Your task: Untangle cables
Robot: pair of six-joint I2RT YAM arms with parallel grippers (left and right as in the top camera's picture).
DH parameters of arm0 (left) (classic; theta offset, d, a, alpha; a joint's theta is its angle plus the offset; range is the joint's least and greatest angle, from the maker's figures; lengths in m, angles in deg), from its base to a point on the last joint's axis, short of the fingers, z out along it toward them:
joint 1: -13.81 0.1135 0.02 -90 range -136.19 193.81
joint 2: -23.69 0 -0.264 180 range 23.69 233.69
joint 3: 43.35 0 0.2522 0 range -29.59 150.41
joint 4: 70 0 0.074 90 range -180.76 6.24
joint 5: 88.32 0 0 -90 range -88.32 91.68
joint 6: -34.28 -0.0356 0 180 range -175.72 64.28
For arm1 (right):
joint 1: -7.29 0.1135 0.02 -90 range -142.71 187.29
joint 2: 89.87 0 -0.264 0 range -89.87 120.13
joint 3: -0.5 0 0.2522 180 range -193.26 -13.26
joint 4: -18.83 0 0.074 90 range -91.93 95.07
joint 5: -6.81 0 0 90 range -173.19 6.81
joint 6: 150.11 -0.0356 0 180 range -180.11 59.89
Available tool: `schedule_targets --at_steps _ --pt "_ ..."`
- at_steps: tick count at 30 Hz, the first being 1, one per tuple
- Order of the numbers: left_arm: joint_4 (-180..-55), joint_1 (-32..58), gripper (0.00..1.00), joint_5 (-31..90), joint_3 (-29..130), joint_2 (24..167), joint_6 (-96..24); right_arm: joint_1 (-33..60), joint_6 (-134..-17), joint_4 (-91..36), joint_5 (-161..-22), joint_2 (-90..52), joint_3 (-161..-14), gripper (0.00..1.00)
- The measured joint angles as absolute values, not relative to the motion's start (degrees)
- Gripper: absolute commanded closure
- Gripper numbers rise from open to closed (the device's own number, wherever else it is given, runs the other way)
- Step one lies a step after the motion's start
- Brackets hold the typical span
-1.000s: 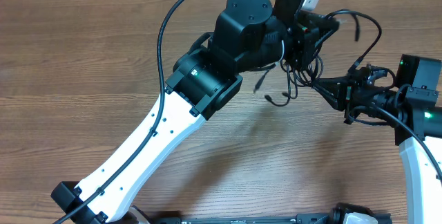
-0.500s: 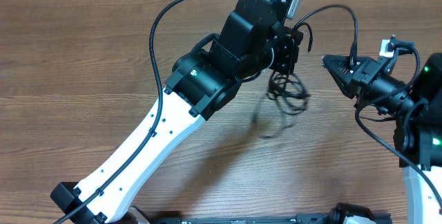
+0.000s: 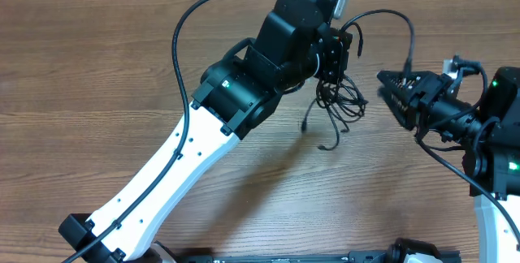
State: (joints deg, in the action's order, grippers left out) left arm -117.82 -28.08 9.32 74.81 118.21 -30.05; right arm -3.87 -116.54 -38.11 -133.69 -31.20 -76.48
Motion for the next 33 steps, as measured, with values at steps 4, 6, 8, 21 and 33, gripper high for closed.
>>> schedule_targets --at_steps 4,6,8,21,33 --pt "-117.5 -27.7 0.96 9.3 74.8 118.2 -29.6 -3.9 -116.0 -41.6 -131.2 -30.5 -76.5 0.35" --pt "-117.2 -27.7 0.96 9.3 74.8 118.2 -29.4 -3.9 -115.6 -42.4 -130.5 -30.1 -76.5 0.35" --pt "-116.8 -27.7 0.96 9.3 74.8 118.2 -29.0 -3.9 -115.5 -43.3 -130.0 -29.8 -76.5 0.36" --pt "-111.2 -29.4 0.96 9.3 74.8 118.2 -23.6 -3.8 -117.9 -48.1 -129.2 -29.3 -76.5 0.40" --pt "-110.2 -30.7 0.96 9.8 74.8 118.2 -21.5 -3.9 -118.8 -49.6 -127.2 -28.0 -76.5 0.96"
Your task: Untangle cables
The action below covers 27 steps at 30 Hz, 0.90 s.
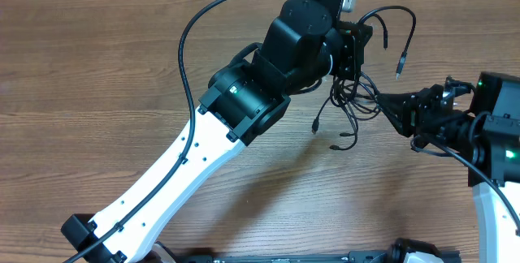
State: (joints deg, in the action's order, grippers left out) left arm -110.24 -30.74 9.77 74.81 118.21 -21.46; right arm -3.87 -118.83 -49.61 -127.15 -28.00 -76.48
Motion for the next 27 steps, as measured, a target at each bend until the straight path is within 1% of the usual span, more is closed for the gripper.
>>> schedule_targets --at_steps 5,11,21,27 --pt "-109.5 -30.7 0.96 10.6 74.8 118.2 -21.1 -3.9 -119.0 -51.5 -127.0 -25.8 -76.5 0.96" --pt "-112.5 -30.7 0.96 10.4 74.8 118.2 -21.2 -3.9 -118.7 -50.6 -126.8 -25.0 -76.5 0.96" --pt "-114.3 -30.7 0.95 9.4 74.8 118.2 -21.2 -3.9 -114.0 -37.0 -129.9 -25.0 -76.5 0.96" --pt "-115.1 -30.7 0.96 8.9 74.8 118.2 -21.2 -3.9 -113.3 -29.5 -134.8 -25.0 -76.5 0.96"
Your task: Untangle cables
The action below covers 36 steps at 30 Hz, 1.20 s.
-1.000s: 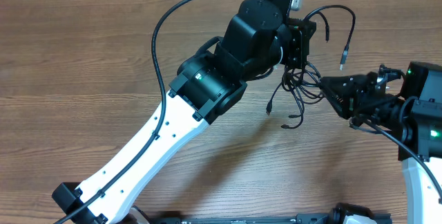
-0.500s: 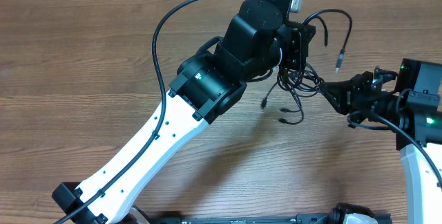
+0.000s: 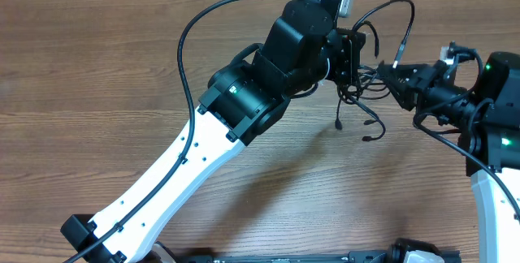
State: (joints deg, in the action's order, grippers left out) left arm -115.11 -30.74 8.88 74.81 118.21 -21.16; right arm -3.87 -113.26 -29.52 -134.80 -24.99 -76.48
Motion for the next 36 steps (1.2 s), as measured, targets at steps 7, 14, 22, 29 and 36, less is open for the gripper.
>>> schedule_targets --at_steps 7,14,22,29,36 --pt "-116.6 -30.7 0.96 8.9 74.8 118.2 -21.2 -3.9 -113.2 -27.2 -137.5 -25.5 -76.5 0.96" --pt "-117.0 -30.7 0.96 8.9 74.8 118.2 -21.2 -3.9 -113.2 -25.8 -138.3 -26.8 -76.5 0.96" --pt "-117.0 -30.4 0.96 7.7 74.8 118.2 -21.2 -3.9 -113.3 -31.2 -136.3 -26.9 -76.6 0.53" --pt "-116.9 -27.6 0.96 9.5 74.8 118.2 -21.1 -3.9 -113.0 -37.7 -129.6 -26.9 -76.6 0.39" --pt "-113.3 -27.0 0.96 13.3 74.8 118.2 -21.1 -3.9 -114.2 -40.3 -127.2 -26.8 -76.6 0.39"
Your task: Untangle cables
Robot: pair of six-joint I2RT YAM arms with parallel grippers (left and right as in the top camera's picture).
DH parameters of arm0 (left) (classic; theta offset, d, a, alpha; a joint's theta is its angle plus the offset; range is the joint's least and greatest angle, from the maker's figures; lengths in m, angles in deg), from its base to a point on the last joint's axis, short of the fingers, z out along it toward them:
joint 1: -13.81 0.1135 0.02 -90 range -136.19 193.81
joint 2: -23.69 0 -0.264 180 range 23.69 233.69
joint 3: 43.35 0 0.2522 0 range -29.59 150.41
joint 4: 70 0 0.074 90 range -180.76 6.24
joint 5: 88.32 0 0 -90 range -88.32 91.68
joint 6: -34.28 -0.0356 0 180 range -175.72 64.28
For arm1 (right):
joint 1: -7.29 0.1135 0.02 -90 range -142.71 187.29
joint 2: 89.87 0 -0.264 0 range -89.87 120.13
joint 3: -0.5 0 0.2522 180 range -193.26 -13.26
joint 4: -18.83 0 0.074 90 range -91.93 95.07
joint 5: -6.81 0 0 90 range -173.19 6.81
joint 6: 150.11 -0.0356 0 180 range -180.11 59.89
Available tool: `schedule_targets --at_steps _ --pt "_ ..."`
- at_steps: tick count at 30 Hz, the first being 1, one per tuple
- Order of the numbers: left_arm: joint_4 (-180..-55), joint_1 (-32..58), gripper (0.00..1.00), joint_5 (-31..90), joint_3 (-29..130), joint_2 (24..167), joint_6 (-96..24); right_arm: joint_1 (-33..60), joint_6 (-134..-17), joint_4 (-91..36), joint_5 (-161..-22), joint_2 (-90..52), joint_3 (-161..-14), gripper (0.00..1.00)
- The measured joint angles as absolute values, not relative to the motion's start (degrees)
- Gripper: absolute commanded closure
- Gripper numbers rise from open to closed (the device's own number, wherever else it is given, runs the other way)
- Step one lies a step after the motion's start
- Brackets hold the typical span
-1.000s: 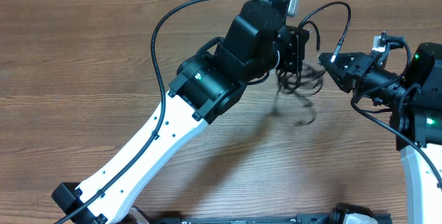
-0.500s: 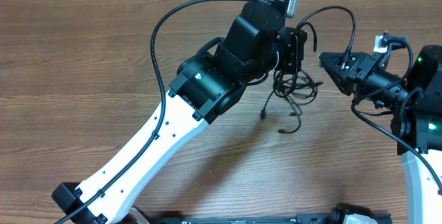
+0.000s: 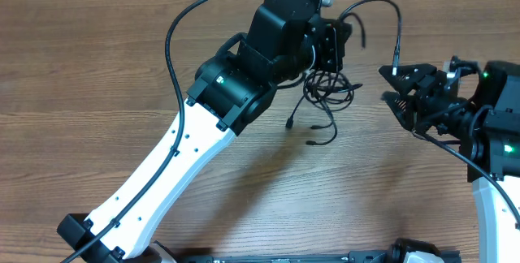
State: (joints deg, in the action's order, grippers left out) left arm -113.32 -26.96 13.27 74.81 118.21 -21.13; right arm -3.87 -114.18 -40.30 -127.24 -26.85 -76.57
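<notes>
A tangle of thin black cables point(image 3: 327, 92) hangs from my left gripper point(image 3: 329, 45), which is shut on its top, above the table's far middle. Loose plug ends dangle below at the lower cable ends point(image 3: 313, 137). One long cable point(image 3: 382, 5) arcs up and to the right out of the bundle. It comes down with its plug point(image 3: 396, 66) at the upper fingertip of my right gripper point(image 3: 393, 88). That gripper stands open to the right of the bundle, apart from it, with nothing between its fingers.
The wooden table point(image 3: 97, 68) lies under both arms. My left arm's white and black links point(image 3: 187, 157) cross the middle diagonally, with its own black cable point(image 3: 172, 44) looping above. The right arm's base point(image 3: 496, 174) stands at the right edge.
My right gripper has drawn back to the right from the bundle and now stands open. My left gripper has shifted left with the tangle, which hangs more compactly.
First my right gripper stood open to the right of the tangle held by the left gripper. Then it reached in low with its tips narrowed toward the cables. Later its tips were at the bundle beside the left gripper. Now both are apart again.
</notes>
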Motion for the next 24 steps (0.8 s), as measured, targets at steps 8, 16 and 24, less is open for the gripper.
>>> schedule_targets --at_steps 8,16,24 --pt "-110.8 -27.0 0.96 16.6 74.8 118.2 -21.1 -3.9 -117.7 -43.4 -128.2 -23.4 -76.6 0.52" --pt "-110.7 -27.0 0.96 18.5 74.8 118.2 -21.1 -3.9 -118.8 -44.7 -130.4 -20.3 -76.6 0.96" --pt "-111.5 -27.0 0.96 18.6 74.8 118.2 -21.2 -3.8 -117.6 -44.0 -130.3 -20.2 -76.6 0.96"
